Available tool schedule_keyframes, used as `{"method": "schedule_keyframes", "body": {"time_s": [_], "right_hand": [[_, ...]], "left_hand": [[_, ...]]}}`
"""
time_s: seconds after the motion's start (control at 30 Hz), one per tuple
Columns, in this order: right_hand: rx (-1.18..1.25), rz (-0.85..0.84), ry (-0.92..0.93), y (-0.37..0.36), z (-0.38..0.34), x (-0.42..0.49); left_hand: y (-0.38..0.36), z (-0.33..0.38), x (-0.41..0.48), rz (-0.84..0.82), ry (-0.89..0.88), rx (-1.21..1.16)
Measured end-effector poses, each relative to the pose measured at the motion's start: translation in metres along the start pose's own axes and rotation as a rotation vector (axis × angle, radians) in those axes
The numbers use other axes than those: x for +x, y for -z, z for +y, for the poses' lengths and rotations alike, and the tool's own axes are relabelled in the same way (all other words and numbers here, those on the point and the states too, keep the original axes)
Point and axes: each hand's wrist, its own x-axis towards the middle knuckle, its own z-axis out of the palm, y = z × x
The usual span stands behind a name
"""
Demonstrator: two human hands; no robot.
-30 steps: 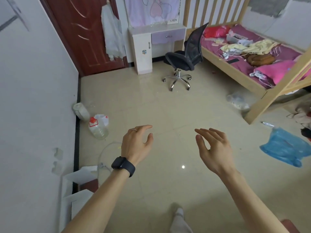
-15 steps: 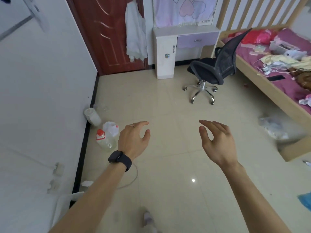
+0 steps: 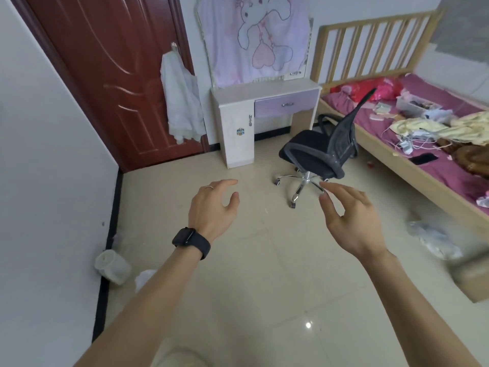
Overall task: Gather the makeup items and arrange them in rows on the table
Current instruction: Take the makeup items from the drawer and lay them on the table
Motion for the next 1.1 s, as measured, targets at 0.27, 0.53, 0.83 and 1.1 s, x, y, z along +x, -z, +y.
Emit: {"method": "schedule_keyframes", "body": {"time_s": [0.27,0.53,0.83,1.1], "right_hand": [[0.032,0.015,0.065,-0.081,0.016,0.204],[0.063,-0.09,0.057,-0.17,0.03,0.408],[0.012,-0.156,0.066,-0.289,0.049,0.592],[-0.013,-0.153,-0.041,-0.383,0.055,0.749]], "left_hand": [[-0.047,-0.024,0.21,0.051,-0.058,-0.014],[-0.083,-0.048,0.412,0.113,-0.011,-0.008],[-0.151,-0.115,0.618,0.105,0.003,-0.025],[-0.209,-0.168,0.823,-0.017,-0.037,-0.037]]}}
